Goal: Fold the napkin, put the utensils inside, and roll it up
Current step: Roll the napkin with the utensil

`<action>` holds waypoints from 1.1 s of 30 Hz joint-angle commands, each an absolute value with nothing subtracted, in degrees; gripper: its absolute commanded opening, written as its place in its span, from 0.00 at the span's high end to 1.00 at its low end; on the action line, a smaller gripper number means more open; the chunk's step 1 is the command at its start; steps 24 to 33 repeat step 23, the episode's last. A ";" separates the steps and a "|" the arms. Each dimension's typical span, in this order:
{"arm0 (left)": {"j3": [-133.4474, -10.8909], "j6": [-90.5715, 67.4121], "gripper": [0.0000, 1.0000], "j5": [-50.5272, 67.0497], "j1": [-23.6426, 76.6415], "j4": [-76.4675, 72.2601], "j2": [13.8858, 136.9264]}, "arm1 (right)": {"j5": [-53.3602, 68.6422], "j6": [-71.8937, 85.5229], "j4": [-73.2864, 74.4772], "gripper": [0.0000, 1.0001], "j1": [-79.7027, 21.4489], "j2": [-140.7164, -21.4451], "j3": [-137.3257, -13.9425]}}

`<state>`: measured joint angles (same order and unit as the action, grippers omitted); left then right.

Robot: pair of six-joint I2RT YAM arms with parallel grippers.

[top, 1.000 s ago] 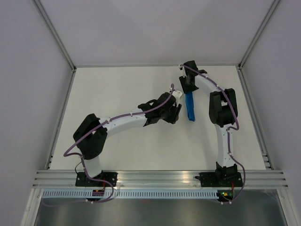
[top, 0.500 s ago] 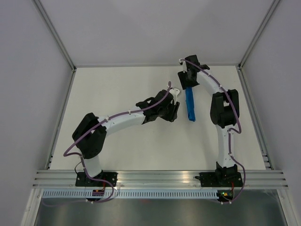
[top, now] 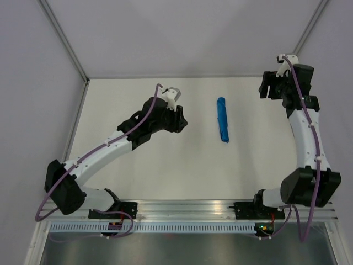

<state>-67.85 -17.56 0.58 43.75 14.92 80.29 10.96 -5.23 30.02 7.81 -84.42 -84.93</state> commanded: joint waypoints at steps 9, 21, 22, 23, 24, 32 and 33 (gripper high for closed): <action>-58.63 -16.96 0.48 0.26 37.44 21.53 63.91 | 15.47 -8.08 28.83 0.20 9.75 -64.17 -64.52; -57.57 -17.31 0.47 0.35 37.35 22.06 61.44 | 16.61 -9.40 28.56 0.19 10.55 -64.07 -62.58; -57.39 -17.23 0.47 0.35 37.27 21.97 61.26 | 17.05 -9.32 28.39 0.19 10.63 -64.07 -62.49; -57.13 -17.14 0.47 0.26 37.27 22.06 60.82 | 17.57 -9.06 28.21 0.19 10.98 -63.90 -62.40; -57.13 -17.14 0.47 0.26 37.27 22.06 60.82 | 17.57 -9.06 28.21 0.19 10.98 -63.90 -62.40; -57.13 -17.14 0.47 0.26 37.27 22.06 60.82 | 17.57 -9.06 28.21 0.19 10.98 -63.90 -62.40; -57.13 -17.14 0.47 0.26 37.27 22.06 60.82 | 17.57 -9.06 28.21 0.19 10.98 -63.90 -62.40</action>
